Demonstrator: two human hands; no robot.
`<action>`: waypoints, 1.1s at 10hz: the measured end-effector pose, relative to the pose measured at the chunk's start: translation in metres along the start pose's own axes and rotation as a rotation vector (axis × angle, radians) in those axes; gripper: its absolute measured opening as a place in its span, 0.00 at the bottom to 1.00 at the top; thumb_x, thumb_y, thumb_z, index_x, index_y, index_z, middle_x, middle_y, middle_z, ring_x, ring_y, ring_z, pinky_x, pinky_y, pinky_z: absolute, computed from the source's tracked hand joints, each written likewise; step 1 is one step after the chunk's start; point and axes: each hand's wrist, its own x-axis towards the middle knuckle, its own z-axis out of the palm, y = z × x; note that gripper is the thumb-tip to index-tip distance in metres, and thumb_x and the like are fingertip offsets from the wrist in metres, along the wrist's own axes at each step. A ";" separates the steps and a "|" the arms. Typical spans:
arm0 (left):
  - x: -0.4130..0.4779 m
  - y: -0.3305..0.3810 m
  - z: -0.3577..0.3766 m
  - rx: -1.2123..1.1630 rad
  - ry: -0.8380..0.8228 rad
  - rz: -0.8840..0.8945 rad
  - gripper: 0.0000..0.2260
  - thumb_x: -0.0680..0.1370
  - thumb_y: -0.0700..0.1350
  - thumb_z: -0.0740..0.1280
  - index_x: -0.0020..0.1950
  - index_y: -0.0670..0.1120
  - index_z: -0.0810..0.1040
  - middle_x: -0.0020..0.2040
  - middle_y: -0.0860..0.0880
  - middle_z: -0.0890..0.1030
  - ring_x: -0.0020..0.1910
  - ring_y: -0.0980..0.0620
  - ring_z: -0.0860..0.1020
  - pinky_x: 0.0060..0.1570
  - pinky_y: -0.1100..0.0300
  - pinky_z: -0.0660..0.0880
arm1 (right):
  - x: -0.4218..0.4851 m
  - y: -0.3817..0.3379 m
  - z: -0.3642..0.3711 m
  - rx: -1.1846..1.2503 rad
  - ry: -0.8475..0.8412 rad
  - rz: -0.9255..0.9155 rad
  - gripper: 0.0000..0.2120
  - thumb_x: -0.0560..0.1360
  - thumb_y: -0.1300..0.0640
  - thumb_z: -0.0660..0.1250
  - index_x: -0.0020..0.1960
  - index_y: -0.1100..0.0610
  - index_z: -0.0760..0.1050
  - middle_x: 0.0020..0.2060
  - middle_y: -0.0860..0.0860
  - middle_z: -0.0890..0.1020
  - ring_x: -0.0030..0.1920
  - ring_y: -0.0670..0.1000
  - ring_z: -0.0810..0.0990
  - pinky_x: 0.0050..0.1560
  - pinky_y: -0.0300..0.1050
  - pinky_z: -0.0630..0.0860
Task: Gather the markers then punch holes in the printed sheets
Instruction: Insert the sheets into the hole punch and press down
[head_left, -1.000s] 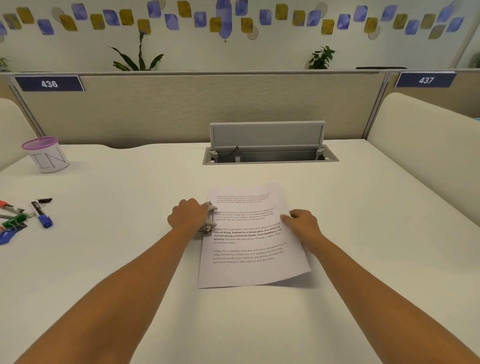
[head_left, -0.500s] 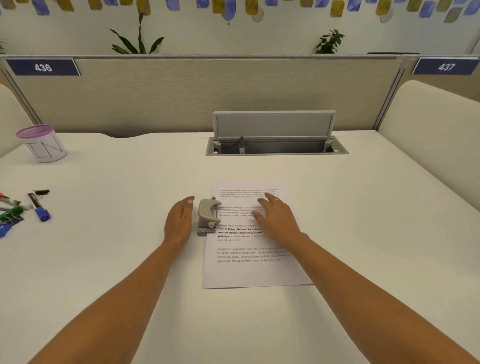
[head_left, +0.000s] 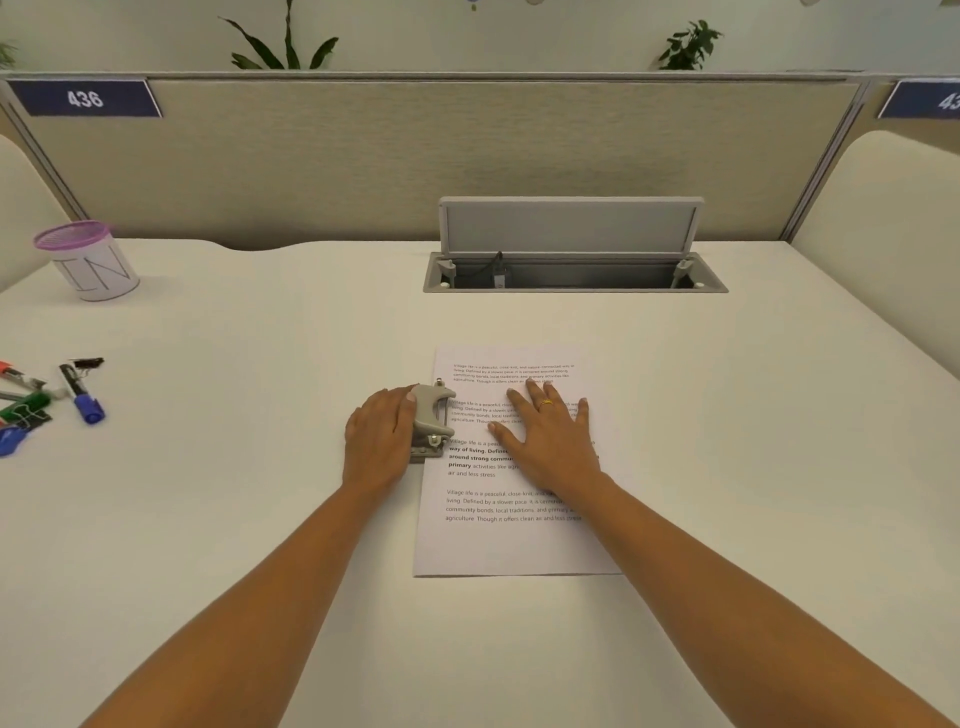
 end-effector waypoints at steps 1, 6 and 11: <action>0.000 -0.001 0.001 0.035 -0.010 0.002 0.16 0.82 0.44 0.51 0.64 0.42 0.73 0.65 0.45 0.75 0.67 0.48 0.67 0.67 0.56 0.57 | 0.000 0.000 0.000 -0.006 0.001 0.002 0.30 0.78 0.37 0.48 0.76 0.49 0.53 0.77 0.50 0.52 0.77 0.50 0.46 0.74 0.62 0.41; 0.040 0.035 0.012 0.457 -0.281 0.165 0.27 0.80 0.57 0.47 0.76 0.44 0.54 0.77 0.46 0.53 0.77 0.48 0.44 0.74 0.48 0.40 | -0.002 -0.001 0.001 0.017 0.031 0.001 0.30 0.77 0.37 0.49 0.75 0.48 0.54 0.77 0.50 0.53 0.77 0.50 0.47 0.74 0.61 0.41; 0.042 0.031 0.016 0.492 -0.406 0.061 0.27 0.81 0.58 0.46 0.77 0.48 0.50 0.78 0.49 0.49 0.76 0.44 0.38 0.72 0.42 0.38 | -0.002 -0.001 0.002 0.036 0.057 0.002 0.29 0.77 0.37 0.49 0.75 0.48 0.55 0.77 0.50 0.55 0.77 0.51 0.47 0.74 0.61 0.41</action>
